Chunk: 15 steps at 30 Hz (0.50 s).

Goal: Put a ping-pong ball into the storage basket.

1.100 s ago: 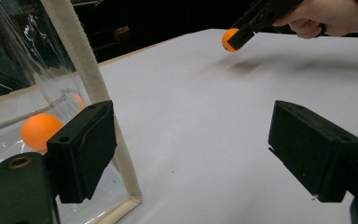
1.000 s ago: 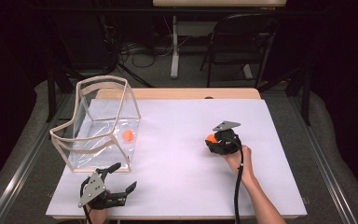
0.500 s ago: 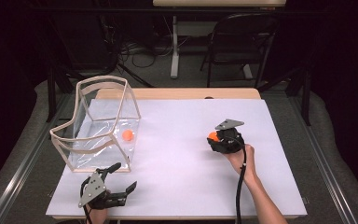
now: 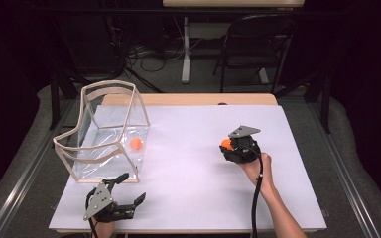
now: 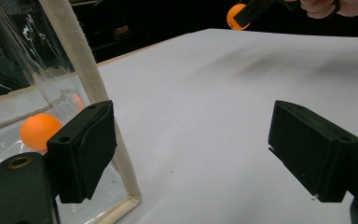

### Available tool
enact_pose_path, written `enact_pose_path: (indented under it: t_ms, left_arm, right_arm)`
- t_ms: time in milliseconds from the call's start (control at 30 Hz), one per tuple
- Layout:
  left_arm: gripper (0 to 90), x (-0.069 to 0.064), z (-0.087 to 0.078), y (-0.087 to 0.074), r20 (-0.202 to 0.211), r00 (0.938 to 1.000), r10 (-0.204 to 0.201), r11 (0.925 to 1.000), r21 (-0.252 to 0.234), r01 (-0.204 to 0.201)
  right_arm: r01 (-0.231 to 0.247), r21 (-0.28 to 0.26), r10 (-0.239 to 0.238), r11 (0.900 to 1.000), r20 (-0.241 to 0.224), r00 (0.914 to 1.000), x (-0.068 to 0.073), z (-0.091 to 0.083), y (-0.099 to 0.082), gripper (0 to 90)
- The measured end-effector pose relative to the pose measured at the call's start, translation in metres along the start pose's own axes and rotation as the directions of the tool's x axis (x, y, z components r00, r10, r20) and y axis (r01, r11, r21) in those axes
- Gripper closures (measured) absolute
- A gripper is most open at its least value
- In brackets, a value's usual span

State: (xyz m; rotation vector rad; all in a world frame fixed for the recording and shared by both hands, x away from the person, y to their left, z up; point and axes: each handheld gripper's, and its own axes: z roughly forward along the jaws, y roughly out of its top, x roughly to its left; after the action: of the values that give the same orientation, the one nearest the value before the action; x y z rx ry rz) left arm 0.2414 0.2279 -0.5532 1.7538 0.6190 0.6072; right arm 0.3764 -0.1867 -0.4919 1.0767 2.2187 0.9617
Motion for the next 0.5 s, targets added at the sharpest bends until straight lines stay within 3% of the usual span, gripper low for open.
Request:
enact_pose_path:
  t_ms: [500]
  left_arm:
    - [15.5, 0.000, 0.001, 0.000, 0.004, 1.0000, 0.000, 1.0000, 0.003, 0.000]
  right_arm:
    - [0.013, -0.031, -0.013, 0.9995, 0.012, 0.9998, 0.002, -0.017, 0.009, 50.0]
